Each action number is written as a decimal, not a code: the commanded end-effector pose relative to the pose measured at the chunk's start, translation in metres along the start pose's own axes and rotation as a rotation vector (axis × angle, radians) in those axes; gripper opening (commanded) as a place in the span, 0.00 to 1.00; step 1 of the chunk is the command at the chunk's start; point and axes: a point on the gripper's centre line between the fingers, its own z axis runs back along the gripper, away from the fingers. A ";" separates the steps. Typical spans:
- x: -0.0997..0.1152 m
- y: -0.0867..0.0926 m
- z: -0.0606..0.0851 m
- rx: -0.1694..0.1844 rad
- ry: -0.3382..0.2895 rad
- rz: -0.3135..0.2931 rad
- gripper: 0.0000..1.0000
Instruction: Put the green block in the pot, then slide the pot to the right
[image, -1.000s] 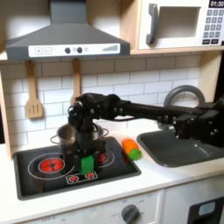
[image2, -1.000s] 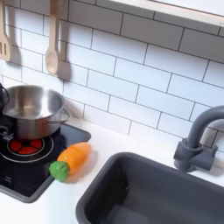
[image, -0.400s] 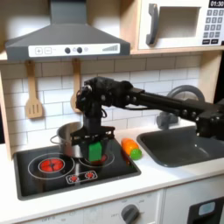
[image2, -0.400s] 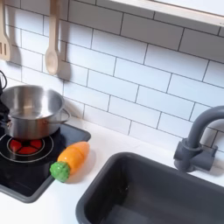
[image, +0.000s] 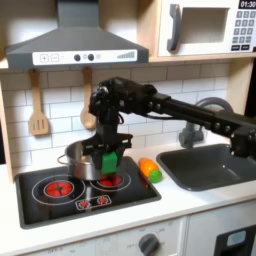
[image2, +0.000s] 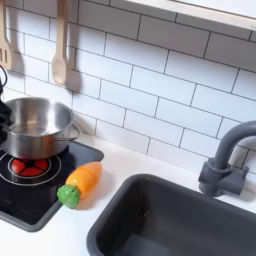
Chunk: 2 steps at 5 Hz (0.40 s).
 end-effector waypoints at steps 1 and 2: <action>0.029 0.003 0.011 0.019 -0.085 0.036 0.00; 0.038 0.007 0.005 0.022 -0.098 0.039 0.00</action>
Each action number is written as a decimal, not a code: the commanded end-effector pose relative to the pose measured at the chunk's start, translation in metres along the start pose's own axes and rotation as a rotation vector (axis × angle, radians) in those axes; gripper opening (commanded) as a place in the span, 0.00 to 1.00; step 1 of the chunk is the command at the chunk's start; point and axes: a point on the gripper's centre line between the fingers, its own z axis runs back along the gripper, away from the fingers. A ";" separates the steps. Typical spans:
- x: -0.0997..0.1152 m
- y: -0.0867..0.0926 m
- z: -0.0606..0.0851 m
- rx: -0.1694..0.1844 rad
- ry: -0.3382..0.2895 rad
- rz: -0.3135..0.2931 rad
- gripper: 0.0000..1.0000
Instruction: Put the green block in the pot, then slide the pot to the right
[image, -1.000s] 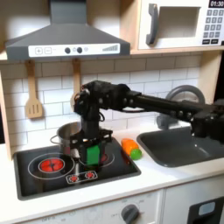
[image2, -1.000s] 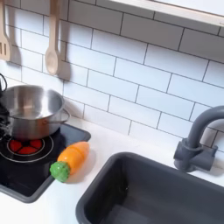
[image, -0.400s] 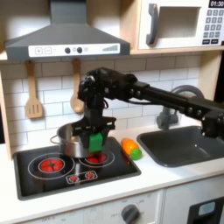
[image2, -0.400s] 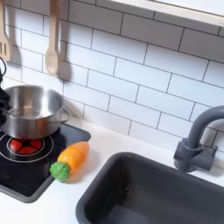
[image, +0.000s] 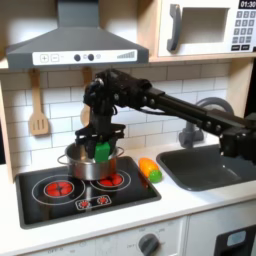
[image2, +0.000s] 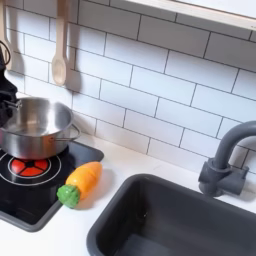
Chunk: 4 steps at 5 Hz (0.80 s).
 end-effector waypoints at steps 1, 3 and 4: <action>0.019 -0.006 -0.010 -0.009 -0.042 -0.011 0.00; 0.034 -0.003 -0.025 -0.020 -0.054 -0.007 0.00; 0.042 -0.009 -0.028 -0.027 -0.060 -0.021 0.00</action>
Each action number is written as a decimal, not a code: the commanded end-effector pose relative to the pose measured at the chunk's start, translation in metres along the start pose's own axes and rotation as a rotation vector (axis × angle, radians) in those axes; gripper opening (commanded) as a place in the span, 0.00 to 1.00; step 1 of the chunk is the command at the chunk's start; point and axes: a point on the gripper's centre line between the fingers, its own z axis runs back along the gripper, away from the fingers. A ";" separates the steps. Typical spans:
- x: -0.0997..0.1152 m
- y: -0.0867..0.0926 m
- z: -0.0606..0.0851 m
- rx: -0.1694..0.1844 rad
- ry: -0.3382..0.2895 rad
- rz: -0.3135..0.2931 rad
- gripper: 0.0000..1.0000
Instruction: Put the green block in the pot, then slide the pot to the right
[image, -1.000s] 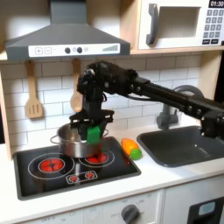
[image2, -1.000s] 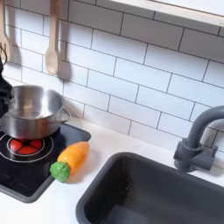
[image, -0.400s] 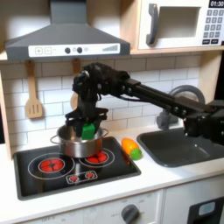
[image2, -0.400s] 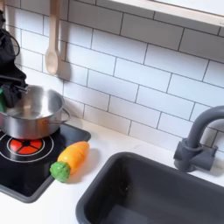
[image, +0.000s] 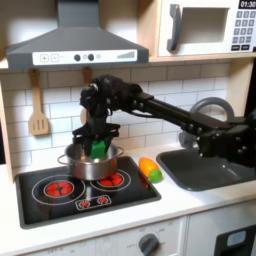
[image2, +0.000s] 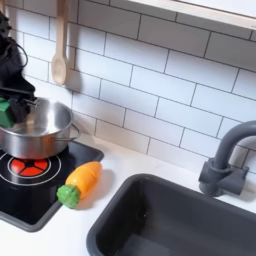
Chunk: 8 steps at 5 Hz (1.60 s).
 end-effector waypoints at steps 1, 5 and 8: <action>0.014 -0.001 -0.007 -0.008 -0.013 -0.015 0.00; 0.027 -0.010 -0.023 -0.035 -0.031 -0.039 0.00; 0.028 -0.012 -0.030 -0.038 -0.011 -0.067 1.00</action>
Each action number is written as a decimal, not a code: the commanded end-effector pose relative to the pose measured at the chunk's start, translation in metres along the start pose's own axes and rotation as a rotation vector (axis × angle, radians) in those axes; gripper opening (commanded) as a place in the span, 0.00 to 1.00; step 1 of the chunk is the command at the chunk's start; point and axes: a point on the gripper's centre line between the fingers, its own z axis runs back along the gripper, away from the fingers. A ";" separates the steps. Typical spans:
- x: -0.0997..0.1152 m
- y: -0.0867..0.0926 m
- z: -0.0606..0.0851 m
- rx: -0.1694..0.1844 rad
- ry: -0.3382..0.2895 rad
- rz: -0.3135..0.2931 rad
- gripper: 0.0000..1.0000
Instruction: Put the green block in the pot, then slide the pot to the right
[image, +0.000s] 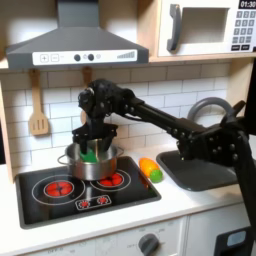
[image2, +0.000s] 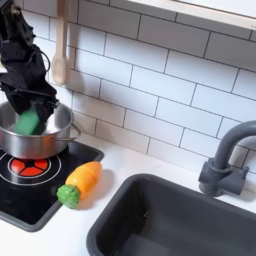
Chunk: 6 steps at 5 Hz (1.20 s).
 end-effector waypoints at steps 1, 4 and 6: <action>-0.002 -0.004 -0.004 -0.002 0.014 -0.017 1.00; -0.008 -0.010 -0.012 -0.006 0.046 -0.048 1.00; -0.019 -0.019 -0.016 -0.023 0.071 -0.068 1.00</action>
